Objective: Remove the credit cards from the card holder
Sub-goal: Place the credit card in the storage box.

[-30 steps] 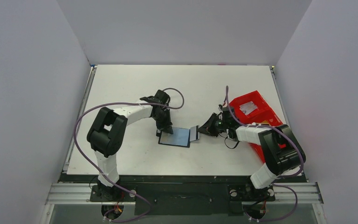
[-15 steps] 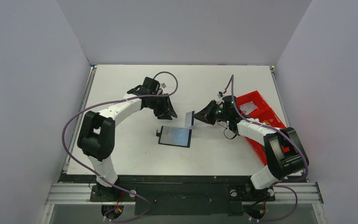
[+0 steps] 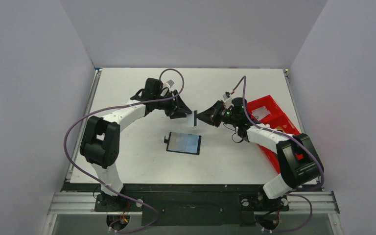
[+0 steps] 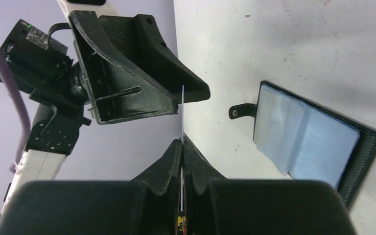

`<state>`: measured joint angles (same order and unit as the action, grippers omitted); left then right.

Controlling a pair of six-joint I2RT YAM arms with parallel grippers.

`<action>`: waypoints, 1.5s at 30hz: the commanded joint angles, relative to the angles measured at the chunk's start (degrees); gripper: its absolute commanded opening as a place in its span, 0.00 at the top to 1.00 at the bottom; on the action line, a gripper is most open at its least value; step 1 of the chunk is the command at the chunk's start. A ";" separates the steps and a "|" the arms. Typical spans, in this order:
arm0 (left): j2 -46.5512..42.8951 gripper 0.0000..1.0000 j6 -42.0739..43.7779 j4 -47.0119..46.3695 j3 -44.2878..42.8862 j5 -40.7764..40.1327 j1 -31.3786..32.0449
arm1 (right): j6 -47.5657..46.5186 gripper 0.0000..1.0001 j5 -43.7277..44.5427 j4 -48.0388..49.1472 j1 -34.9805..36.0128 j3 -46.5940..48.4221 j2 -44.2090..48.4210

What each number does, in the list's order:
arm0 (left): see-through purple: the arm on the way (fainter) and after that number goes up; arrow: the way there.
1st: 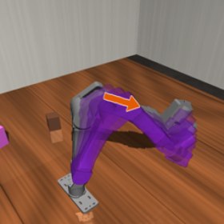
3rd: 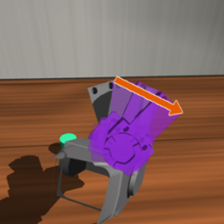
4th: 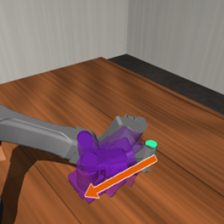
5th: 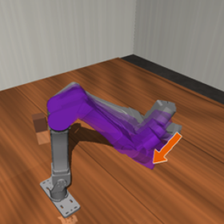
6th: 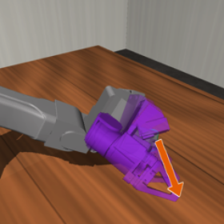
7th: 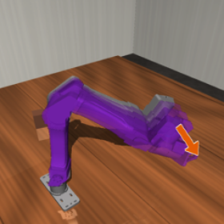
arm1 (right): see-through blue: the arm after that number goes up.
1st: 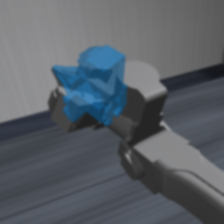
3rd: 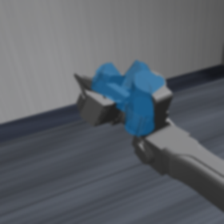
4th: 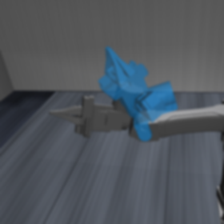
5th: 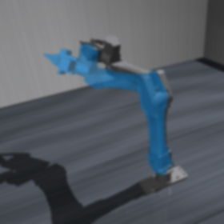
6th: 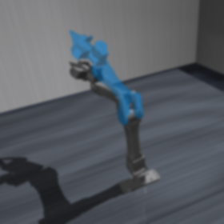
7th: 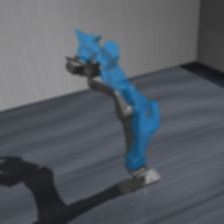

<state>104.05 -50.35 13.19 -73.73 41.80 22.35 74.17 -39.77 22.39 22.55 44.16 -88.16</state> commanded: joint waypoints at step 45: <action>-3.96 1.00 -25.48 -39.81 13.64 8.14 -3.97 | 5.90 0.97 2.96 10.56 5.92 -0.07 0.49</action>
<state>103.61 -78.19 -25.56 -60.12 48.25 18.68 80.36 -38.30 28.97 28.23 44.03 -88.71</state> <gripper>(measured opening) 0.005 0.073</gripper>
